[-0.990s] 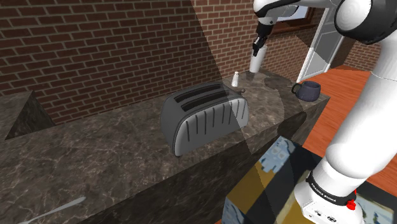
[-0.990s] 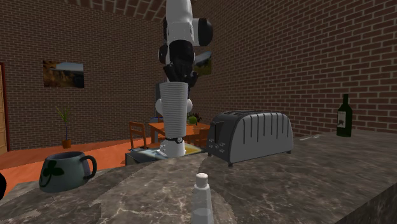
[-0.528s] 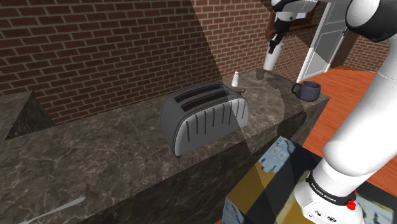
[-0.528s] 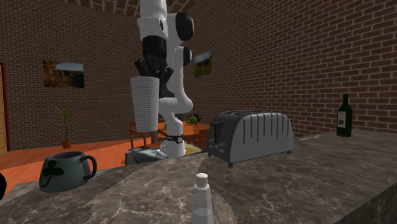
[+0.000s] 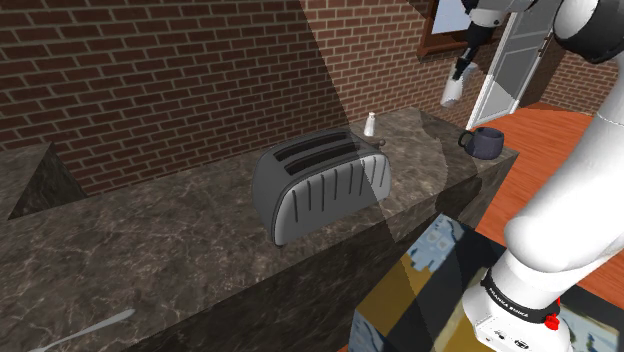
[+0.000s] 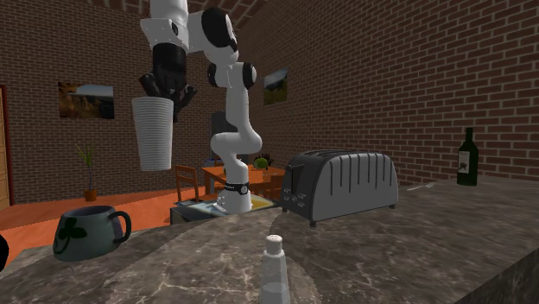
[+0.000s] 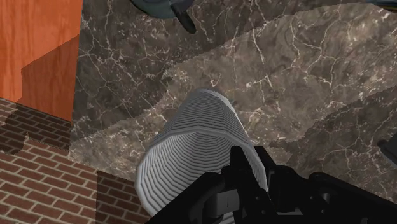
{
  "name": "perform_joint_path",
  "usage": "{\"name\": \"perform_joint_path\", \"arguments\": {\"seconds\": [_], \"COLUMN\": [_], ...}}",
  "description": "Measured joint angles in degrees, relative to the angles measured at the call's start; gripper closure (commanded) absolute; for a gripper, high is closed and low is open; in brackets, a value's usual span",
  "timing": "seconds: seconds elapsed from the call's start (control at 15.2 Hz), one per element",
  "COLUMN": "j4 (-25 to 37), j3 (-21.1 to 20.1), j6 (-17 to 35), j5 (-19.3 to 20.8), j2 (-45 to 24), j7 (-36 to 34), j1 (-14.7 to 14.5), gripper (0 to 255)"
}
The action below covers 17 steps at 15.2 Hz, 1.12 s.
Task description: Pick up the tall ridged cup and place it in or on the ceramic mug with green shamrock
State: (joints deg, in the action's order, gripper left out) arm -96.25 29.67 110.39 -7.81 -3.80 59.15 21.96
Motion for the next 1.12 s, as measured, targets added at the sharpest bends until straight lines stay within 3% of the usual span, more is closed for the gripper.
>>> {"name": "perform_joint_path", "arguments": {"seconds": [0.46,0.73,1.12], "j4": [5.6,12.1,8.5], "j3": [4.3,6.3,6.7], "j6": [-4.0,-7.8,-4.6], "j5": [-4.0,-7.8,-8.4], "j2": [-3.5,-8.2,-8.2], "j7": [10.5,16.6,19.0], "j1": [6.2,11.0,11.8], "gripper": [255,255,255]}}
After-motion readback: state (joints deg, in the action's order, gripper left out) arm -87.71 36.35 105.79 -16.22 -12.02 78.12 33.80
